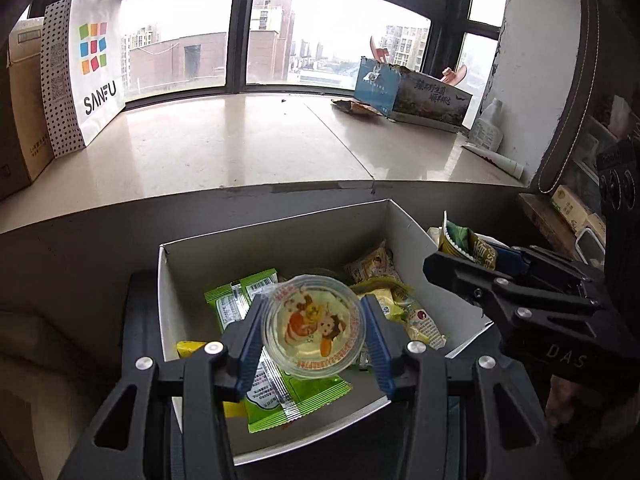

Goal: Organize snacks
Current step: 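Carry the pea bag and jelly cup into the white box and release both, then move the left tool over the orange flying-cake pack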

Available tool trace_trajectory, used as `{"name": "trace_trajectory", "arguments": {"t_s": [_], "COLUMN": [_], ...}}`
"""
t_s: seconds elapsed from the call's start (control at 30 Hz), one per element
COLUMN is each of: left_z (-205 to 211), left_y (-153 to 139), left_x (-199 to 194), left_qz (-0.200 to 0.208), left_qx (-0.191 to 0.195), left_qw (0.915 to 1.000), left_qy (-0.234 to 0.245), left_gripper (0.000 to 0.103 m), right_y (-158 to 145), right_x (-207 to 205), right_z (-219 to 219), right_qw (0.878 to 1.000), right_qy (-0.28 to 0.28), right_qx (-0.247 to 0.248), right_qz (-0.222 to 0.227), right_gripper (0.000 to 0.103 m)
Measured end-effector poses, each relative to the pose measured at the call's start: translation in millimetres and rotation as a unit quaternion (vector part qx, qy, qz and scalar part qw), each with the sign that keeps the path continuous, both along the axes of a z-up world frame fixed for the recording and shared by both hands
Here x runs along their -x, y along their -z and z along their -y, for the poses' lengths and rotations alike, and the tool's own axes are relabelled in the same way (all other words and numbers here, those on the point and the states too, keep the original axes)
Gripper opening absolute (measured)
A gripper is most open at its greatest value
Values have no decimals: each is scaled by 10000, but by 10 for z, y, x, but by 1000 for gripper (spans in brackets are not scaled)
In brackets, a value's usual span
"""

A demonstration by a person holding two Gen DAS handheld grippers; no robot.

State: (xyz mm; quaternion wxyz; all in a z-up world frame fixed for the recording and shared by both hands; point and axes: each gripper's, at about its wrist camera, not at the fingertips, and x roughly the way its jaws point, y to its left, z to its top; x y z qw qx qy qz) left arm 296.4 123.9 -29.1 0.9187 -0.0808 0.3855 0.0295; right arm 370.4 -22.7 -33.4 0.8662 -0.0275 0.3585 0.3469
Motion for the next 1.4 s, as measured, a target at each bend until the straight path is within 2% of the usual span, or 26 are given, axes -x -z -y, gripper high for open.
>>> {"name": "trace_trajectory", "arguments": {"t_s": [0.03,0.07,0.1,0.13,0.17,0.23,0.33,0.5,0.7,0.83,0.93,1.03,1.13,1.27,1.33,1.4], "left_z": [11,17,11,1,-14,-52,-62,-79,-117,-32,57,141,252,491,613,716], "left_y": [43,91,137,175,198,206,221,132,-53,-160,-186,-145,-51,195,391,613], "left_x": [-35,-63,-80,-83,-65,-36,-19,124,432,843,1201,1555,1898,2203,2311,2409], "left_qz": [-68,-175,-289,-346,-319,-259,-342,-192,100,513,843,1125,1293,941,595,312], "left_qx": [13,62,89,107,143,187,-17,-125,-90,-44,238,656,781,563,421,560], "left_qw": [10000,9998,9995,9993,9994,9994,9992,9996,9999,9985,9953,9892,9858,9894,9924,9913], "left_qy": [19,26,4,-27,-58,-128,-185,-175,-44,181,416,668,733,952,989,1146], "left_gripper": [51,55,72,86,103,103,103,103,103,103,103,103,103,103,103,103], "right_y": [22,64,117,156,182,217,279,256,17,-192,-286,-314,-257,-86,58,222], "right_x": [-58,-122,-182,-214,-221,-209,-176,-86,75,379,712,1061,1392,1795,1964,2121], "right_z": [-22,-42,-48,-32,-2,33,80,177,486,730,923,1094,1252,1442,1567,1661], "right_qw": [10000,9997,9990,9985,9985,9983,9967,9982,9967,9949,9928,9923,9926,9943,9955,9969], "right_qy": [-79,-107,-78,-33,5,-56,-176,-14,187,131,-5,-79,-183,-208,-194,-132], "right_qx": [32,118,175,179,175,159,16,-39,-658,-989,-1197,-1176,-1061,-653,-603,-492], "right_qz": [-48,-200,-406,-521,-525,-554,-789,-606,-443,-126,90,375,562,818,705,595], "right_gripper": [57,72,84,102,103,103,103,103,103,103,103,103,103,103,103,103]}}
